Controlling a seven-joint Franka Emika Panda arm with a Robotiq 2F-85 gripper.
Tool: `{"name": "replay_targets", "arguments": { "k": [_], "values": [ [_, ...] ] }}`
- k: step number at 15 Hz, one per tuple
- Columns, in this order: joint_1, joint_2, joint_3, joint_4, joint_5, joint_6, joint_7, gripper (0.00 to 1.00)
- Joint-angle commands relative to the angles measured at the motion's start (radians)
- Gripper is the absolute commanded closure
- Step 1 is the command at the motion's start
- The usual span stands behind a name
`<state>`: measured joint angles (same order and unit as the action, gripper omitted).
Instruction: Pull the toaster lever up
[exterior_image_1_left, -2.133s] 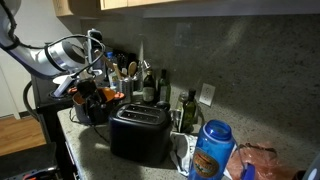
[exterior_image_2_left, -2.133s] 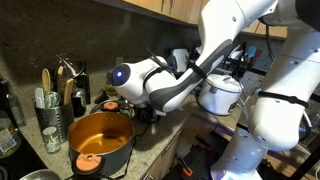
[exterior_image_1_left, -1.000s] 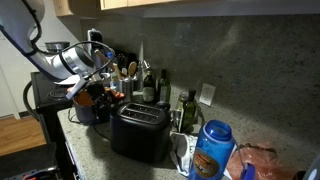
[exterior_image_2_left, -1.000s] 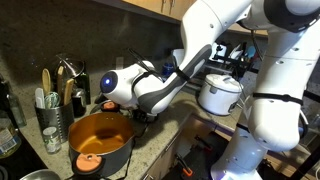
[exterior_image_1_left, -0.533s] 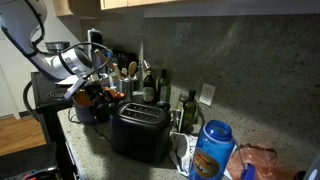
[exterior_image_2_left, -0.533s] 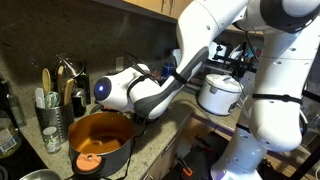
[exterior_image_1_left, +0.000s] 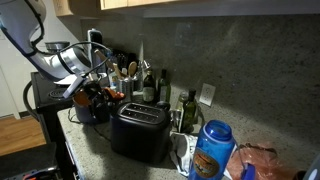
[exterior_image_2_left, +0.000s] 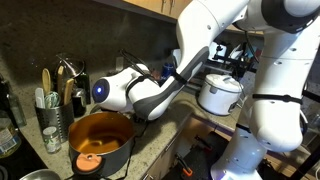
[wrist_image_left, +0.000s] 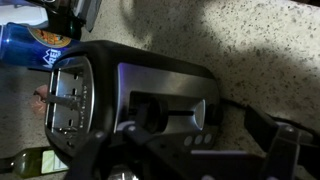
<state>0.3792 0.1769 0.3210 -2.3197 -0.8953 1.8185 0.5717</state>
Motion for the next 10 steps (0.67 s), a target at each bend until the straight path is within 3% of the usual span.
{"name": "replay_targets", "arguments": {
  "k": [1, 3, 4, 5, 10],
  "values": [
    [0.006, 0.001, 0.0, 0.008, -0.011, -0.037, 0.001, 0.0],
    [0.006, 0.002, 0.0, 0.006, -0.01, -0.04, 0.001, 0.0],
    [0.006, 0.003, 0.0, 0.006, -0.01, -0.042, 0.001, 0.06],
    [0.005, 0.004, 0.0, 0.005, -0.01, -0.042, 0.0, 0.26],
    [0.002, 0.0, -0.003, -0.001, -0.013, -0.046, 0.001, 0.65]
  ]
}}
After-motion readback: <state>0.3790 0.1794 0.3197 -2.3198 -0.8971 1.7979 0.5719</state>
